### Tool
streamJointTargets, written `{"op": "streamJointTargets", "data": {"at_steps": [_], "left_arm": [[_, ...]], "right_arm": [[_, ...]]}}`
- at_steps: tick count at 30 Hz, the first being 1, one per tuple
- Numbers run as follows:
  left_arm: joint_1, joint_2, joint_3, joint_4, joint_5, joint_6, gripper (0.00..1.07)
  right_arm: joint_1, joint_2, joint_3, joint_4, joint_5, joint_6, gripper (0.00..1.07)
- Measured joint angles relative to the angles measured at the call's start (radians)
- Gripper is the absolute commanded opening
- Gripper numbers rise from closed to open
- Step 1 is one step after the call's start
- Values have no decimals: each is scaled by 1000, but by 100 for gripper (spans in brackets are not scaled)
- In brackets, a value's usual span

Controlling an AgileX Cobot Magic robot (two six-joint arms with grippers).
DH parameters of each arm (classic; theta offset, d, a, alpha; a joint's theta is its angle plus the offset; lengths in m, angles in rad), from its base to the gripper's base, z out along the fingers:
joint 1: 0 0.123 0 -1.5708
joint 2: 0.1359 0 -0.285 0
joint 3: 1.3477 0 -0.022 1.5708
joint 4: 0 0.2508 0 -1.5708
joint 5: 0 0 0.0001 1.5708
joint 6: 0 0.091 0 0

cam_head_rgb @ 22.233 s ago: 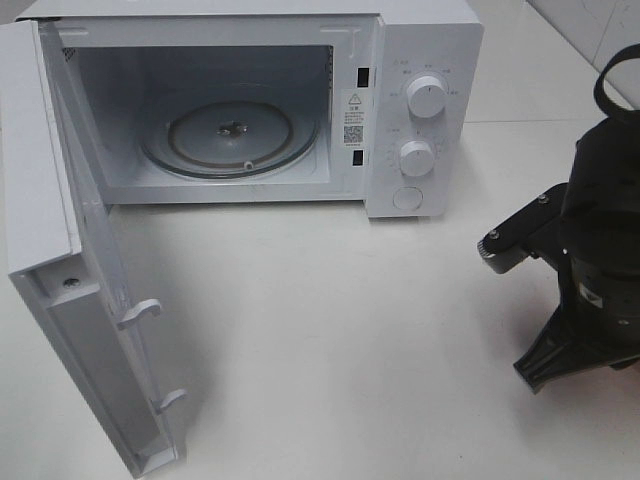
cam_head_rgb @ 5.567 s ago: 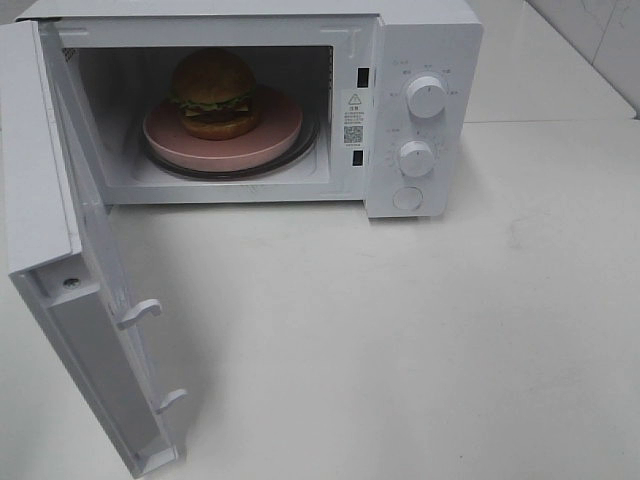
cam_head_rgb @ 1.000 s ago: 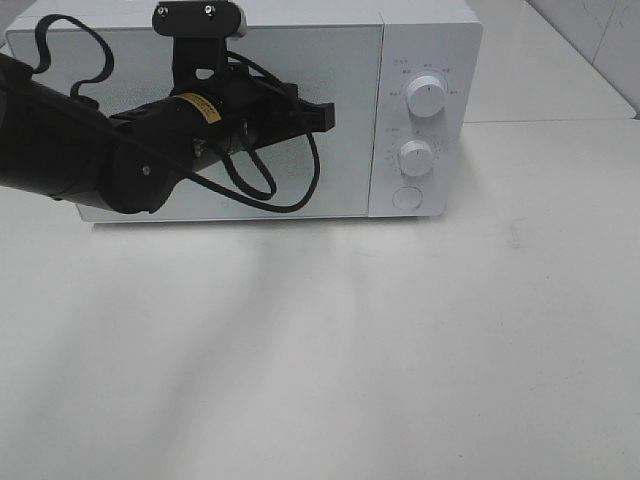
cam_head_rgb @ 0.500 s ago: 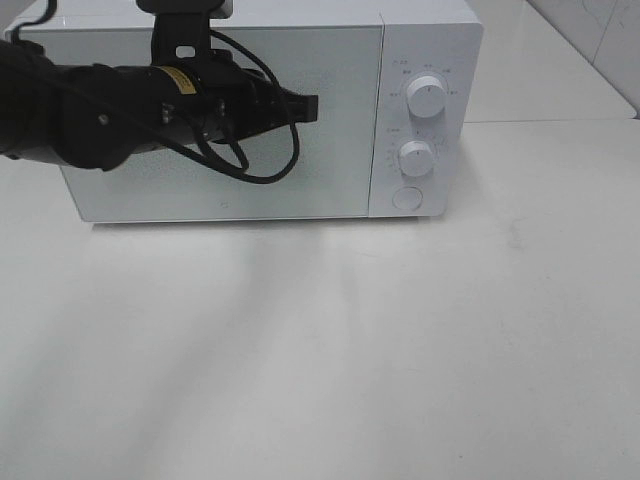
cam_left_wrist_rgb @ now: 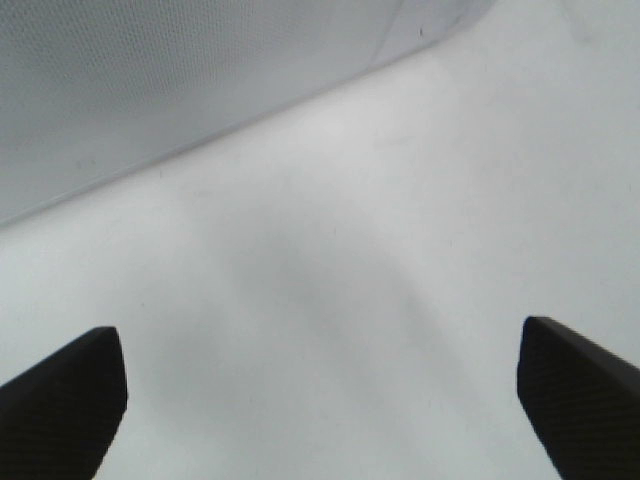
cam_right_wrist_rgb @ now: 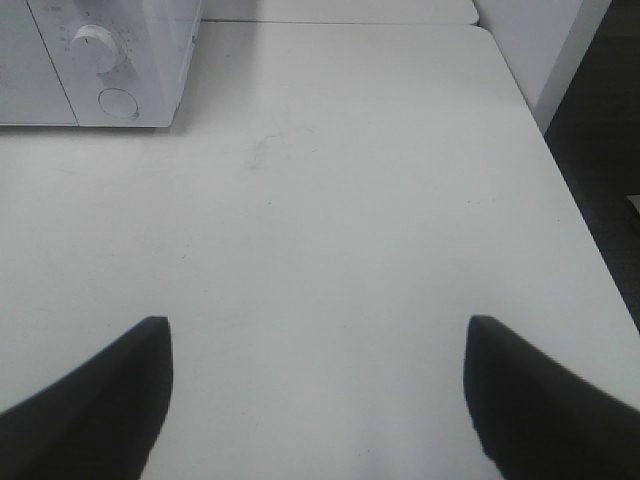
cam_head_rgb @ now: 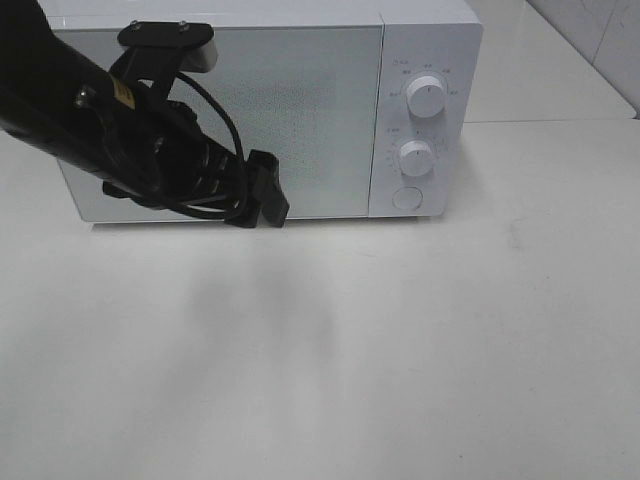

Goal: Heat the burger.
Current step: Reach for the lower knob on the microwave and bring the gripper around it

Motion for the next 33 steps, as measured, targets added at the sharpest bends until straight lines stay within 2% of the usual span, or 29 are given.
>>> {"op": "streamJointTargets", "data": {"at_steps": [8,11,13,16,17,19,21,22,24,25,26,28,29,31,33], "left_arm": [[3,-64,0,33,263,0,101],[11,-84,0,61,341,-22,101],[78,-117,0,88,424,-88,101],[99,-124,0,92,441,-94,101],[157,-141,0,100,474,-95,101],[188,-152,0,101,490,-91,101],[279,-195,0,103,532,-76,101],[279,-195,0,103,532,-76,101],[372,-246,0,104,566,-57,101],[372,-246,0,104,566,-57,101],[435,-280,0,104,584,-46,101],[459,-296,0,104,590,-39,101],[518,-333,0,104,609,-28,101],[541,-351,1,104,616,-22,101],[611,-407,28,104,623,-8,101]], "right_arm": [[0,0,0,0,0,0,76],[0,0,0,0,0,0,76],[0,0,0,0,0,0,76],[0,0,0,0,0,0,76],[0,0,0,0,0,0,76],[0,0,0,0,0,0,76],[0,0,0,0,0,0,76],[0,0,0,0,0,0,76],[0,0,0,0,0,0,76],[0,0,0,0,0,0,76],[0,0,0,0,0,0,76],[0,0,0,0,0,0,76],[0,0,0,0,0,0,76],[0,0,0,0,0,0,76],[0,0,0,0,0,0,76]]}}
